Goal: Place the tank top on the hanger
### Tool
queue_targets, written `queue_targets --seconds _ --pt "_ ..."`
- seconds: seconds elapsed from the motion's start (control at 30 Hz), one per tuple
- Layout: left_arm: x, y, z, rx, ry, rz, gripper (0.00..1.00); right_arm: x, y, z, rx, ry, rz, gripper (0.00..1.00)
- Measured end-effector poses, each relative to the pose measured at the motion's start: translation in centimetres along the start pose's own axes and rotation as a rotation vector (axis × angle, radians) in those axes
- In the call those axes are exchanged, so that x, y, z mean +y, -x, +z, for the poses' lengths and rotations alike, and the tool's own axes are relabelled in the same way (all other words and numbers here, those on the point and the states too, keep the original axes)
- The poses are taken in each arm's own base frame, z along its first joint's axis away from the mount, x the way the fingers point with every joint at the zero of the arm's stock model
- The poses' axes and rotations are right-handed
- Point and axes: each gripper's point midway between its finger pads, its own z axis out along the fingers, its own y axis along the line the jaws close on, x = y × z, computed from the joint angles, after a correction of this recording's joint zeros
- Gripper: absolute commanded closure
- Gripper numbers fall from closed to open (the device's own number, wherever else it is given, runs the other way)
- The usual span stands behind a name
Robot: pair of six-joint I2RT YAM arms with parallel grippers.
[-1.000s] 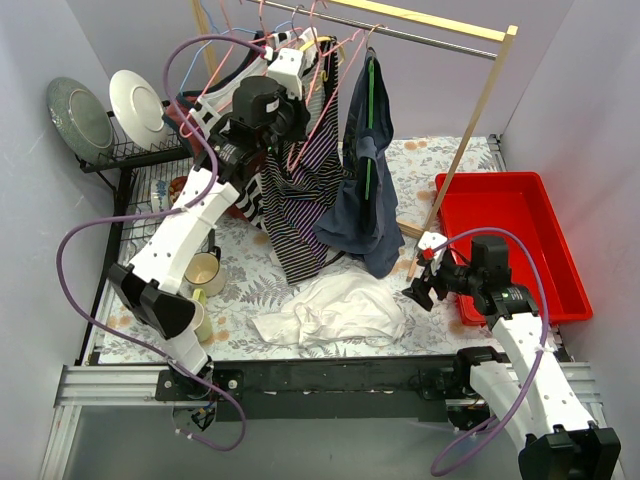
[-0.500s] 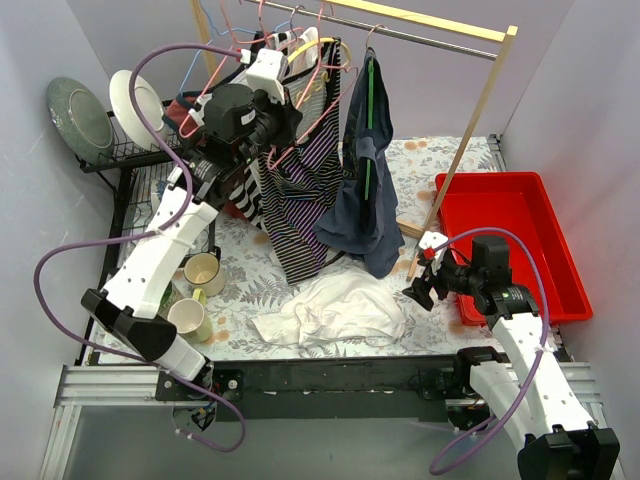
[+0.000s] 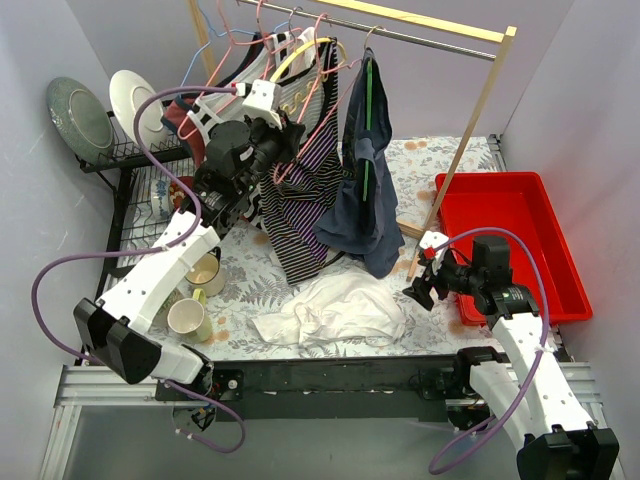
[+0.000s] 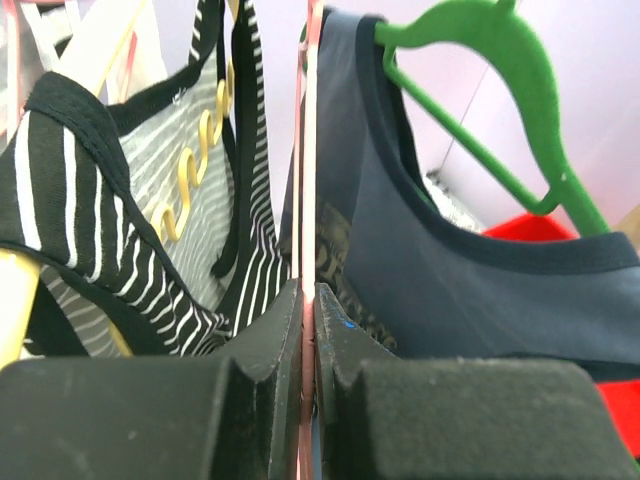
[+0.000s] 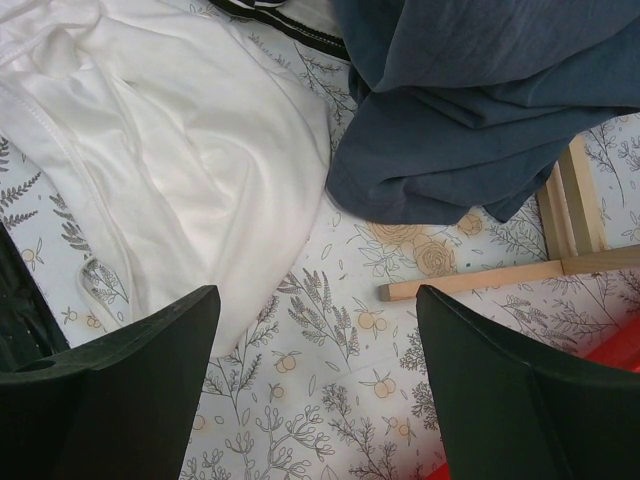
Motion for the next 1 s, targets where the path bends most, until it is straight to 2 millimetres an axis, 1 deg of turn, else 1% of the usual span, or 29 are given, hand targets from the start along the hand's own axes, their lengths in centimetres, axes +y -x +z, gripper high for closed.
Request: queue_targets --seconds 0.2,0.33,0.63,0.73,0.8,0.93,1.0 --pt "0.0 0.3 0.7 -0.082 -0.009 -0.012 1.00 0.0 0.0 0.0 0.000 0.000 0.001 0.12" --pt "-0.3 1.5 0.9 -0.154 -0.021 -0.022 1.00 -0.1 0.0 0.0 0.000 -0.004 0.004 0.12" --pt "-0.2 1.2 1.0 -0.213 -0.031 -0.024 1.00 -0.1 0.0 -0.1 -0.001 -0.006 0.006 0.12" --pt "-0.1 0.1 0.1 -0.194 -0.031 -0.017 1.00 -0.1 0.0 -0.1 -0.001 -0.005 0.006 0.12" --pt "-0.1 0.0 -0.7 -0.189 -0.036 -0.012 1.00 -0.1 0.0 -0.1 -0.001 -0.005 0.006 0.12" --pt "-0.4 1.2 -3.4 -0.208 -0.055 -0.003 1.00 -0.2 0.0 -0.1 -0.001 -0.007 0.007 0.12" --pt "-0.6 2.1 -5.3 -0.223 -0.067 0.000 1.00 -0.2 0.0 -0.1 -0.001 -0.010 0.008 0.12"
